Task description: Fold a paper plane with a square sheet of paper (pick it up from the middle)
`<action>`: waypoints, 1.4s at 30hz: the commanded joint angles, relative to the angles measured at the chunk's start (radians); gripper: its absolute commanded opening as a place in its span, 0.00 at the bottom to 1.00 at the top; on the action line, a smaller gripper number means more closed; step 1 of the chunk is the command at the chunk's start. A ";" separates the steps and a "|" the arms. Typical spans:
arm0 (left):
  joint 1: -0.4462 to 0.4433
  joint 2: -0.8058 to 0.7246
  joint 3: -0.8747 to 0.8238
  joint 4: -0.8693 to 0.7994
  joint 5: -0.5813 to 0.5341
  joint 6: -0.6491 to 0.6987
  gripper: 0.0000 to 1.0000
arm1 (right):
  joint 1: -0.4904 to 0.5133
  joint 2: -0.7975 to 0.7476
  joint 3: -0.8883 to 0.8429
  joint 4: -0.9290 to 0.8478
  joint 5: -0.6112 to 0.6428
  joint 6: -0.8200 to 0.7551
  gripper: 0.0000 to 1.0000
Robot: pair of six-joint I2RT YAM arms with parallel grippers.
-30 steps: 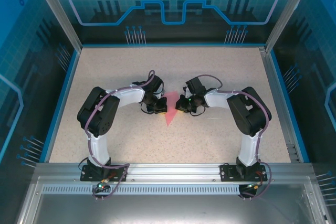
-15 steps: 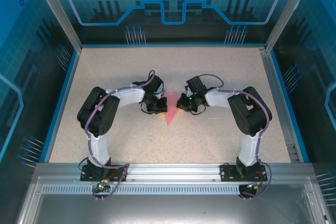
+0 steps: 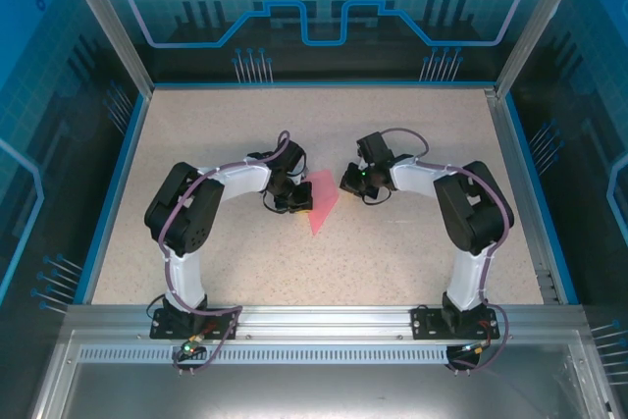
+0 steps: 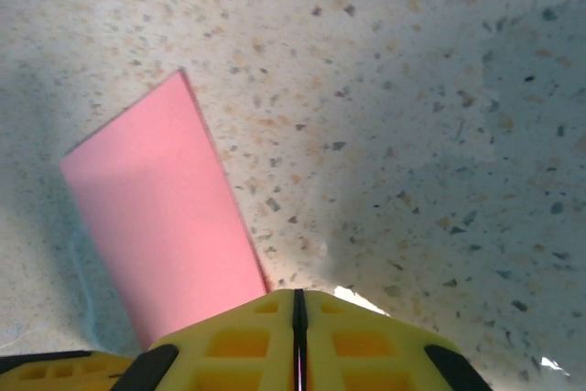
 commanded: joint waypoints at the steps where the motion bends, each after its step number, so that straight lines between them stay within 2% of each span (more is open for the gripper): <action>1: -0.003 -0.028 0.007 -0.087 -0.051 0.028 0.09 | 0.001 -0.118 -0.028 -0.011 0.003 -0.048 0.11; 7: -0.016 -0.211 -0.052 0.022 0.041 -0.064 0.18 | 0.020 -0.206 -0.098 -0.010 -0.045 -0.109 0.12; 13: -0.056 -0.328 -0.235 0.192 0.075 -0.240 0.14 | 0.084 -0.193 -0.113 -0.006 -0.088 -0.127 0.12; 17: -0.098 -0.335 -0.352 0.373 0.118 -0.359 0.10 | 0.113 -0.155 -0.124 0.044 -0.123 -0.107 0.12; 23: -0.116 -0.270 -0.408 0.505 0.083 -0.431 0.05 | 0.146 -0.098 -0.115 0.088 -0.166 -0.088 0.12; 27: -0.117 -0.237 -0.409 0.542 0.073 -0.437 0.03 | 0.166 -0.066 -0.107 0.101 -0.185 -0.085 0.12; 34: -0.117 -0.230 -0.422 0.487 0.014 -0.416 0.02 | 0.183 -0.013 -0.092 0.104 -0.202 -0.082 0.11; 42: -0.118 -0.229 -0.468 0.493 0.010 -0.425 0.02 | 0.184 0.020 -0.087 0.079 -0.199 -0.086 0.11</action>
